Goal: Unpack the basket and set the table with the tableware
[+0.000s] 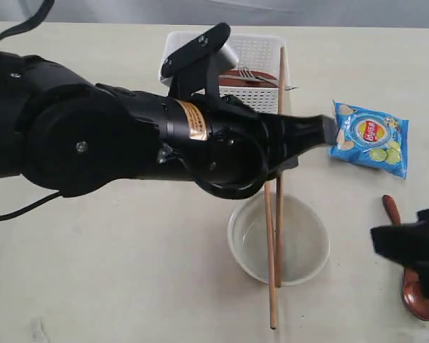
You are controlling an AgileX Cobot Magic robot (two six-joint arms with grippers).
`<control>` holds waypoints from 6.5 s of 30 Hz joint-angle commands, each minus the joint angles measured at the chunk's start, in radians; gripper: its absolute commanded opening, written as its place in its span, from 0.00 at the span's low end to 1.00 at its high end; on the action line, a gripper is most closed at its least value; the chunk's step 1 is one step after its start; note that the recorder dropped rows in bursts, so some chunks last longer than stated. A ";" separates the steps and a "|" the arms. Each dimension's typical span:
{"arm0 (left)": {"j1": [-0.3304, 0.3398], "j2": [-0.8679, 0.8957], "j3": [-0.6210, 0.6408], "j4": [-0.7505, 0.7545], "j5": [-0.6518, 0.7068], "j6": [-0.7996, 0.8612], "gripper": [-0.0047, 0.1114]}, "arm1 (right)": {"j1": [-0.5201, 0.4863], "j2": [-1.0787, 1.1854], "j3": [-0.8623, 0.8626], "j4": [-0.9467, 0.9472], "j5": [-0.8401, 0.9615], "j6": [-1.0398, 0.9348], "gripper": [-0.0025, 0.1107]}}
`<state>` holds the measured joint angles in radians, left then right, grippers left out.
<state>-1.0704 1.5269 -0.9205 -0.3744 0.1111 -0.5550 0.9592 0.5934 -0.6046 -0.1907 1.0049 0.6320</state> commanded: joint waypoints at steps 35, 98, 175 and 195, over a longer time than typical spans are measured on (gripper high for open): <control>-0.067 0.205 -0.143 -0.262 0.048 0.128 0.04 | 0.000 -0.020 0.190 0.257 -0.215 -0.022 0.57; -0.010 0.162 -0.145 -0.314 0.103 0.100 0.04 | 0.000 0.228 0.222 0.226 -0.478 0.084 0.34; 0.129 -0.545 0.262 -0.011 -0.167 0.417 0.04 | 0.000 0.495 0.222 0.316 -0.589 0.231 0.02; 0.129 -0.545 0.262 -0.011 -0.162 0.423 0.04 | 0.000 0.578 0.222 0.324 -0.614 0.212 0.02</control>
<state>-0.9421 0.9885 -0.6642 -0.3855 -0.0435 -0.1368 0.9592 1.1671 -0.3806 0.1364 0.3974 0.8568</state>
